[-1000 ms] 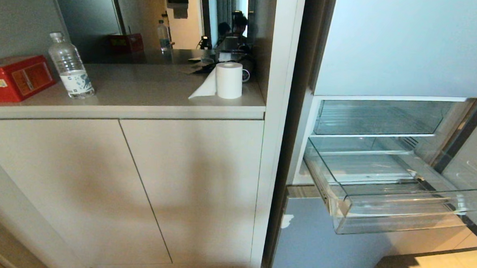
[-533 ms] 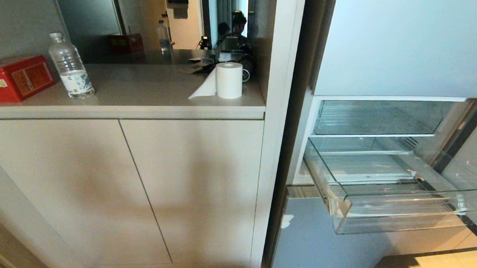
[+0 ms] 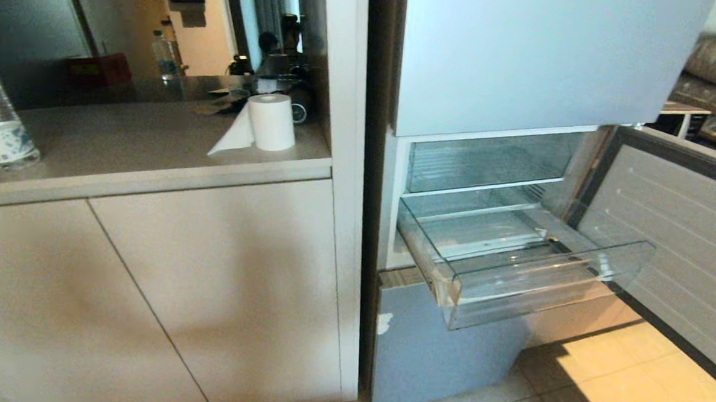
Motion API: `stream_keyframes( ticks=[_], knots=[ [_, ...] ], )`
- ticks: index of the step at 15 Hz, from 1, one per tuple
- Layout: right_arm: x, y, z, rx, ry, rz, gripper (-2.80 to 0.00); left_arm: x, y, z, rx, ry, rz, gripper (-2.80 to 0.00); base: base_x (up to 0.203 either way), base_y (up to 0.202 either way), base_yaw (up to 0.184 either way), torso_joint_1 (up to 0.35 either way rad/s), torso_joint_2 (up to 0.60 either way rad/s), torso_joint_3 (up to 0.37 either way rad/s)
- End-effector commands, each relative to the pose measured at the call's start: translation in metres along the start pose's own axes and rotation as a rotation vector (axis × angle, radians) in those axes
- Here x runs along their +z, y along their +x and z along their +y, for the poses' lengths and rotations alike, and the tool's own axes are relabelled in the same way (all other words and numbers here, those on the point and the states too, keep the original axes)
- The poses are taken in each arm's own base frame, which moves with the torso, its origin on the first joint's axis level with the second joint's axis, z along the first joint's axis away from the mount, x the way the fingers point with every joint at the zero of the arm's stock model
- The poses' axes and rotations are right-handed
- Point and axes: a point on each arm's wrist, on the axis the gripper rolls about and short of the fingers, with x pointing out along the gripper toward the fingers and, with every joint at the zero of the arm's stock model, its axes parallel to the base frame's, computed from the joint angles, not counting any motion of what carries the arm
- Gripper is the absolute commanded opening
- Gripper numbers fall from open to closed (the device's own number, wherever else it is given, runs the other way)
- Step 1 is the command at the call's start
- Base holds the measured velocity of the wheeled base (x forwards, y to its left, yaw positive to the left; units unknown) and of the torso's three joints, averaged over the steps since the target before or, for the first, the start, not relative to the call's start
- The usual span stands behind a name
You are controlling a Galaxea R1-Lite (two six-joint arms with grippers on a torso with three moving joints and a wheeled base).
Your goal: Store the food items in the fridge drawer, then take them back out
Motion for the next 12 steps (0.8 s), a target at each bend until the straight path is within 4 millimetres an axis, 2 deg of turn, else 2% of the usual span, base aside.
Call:
stream_keyframes(
  ticks=[1,12],
  knots=[
    [-0.0004,0.0003,0.0,-0.002,0.007,0.005,-2.8,0.0001,0.0001,0.0,0.0,0.0,0.001,-2.8,-0.001,0.01,-0.176,0.002,0.0,0.002],
    [0.0005,0.0002,-0.0002,-0.009,0.048,-0.002,-2.8,0.0001,0.0001,0.0,0.0,0.0,0.001,-2.8,0.001,0.01,-0.177,0.002,0.0,0.003]
  ],
)
